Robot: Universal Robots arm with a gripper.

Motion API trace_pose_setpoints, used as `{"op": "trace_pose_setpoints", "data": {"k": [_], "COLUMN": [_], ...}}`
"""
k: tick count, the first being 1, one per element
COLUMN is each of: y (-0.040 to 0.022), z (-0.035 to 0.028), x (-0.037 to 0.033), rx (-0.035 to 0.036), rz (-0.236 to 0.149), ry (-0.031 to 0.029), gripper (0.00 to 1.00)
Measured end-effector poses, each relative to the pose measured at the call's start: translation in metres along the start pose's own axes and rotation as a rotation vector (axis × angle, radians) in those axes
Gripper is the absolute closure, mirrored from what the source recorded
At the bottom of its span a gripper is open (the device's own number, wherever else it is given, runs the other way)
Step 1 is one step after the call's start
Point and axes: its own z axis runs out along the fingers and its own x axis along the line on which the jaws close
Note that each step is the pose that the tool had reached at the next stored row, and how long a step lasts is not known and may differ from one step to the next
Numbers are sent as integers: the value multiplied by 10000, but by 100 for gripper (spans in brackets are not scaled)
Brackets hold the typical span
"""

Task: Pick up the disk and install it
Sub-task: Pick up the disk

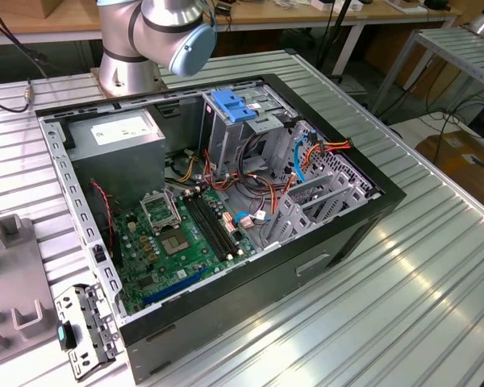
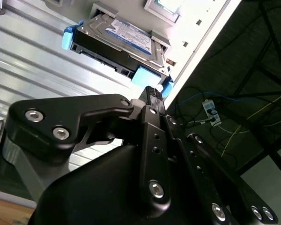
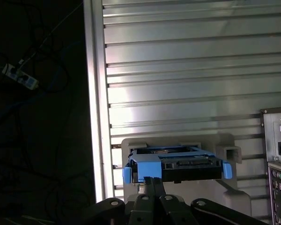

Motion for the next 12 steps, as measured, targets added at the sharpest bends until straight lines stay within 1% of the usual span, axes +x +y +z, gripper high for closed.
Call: {"op": "trace_pose_setpoints", "data": {"k": [9, 11, 12], "y": [0, 0, 0], "z": [0, 0, 0], "x": [2, 2, 3], "rx": [0, -1, -1], "rz": [-2, -83, -192], "ry": [0, 2, 6], "gripper": [89, 89, 89]}}
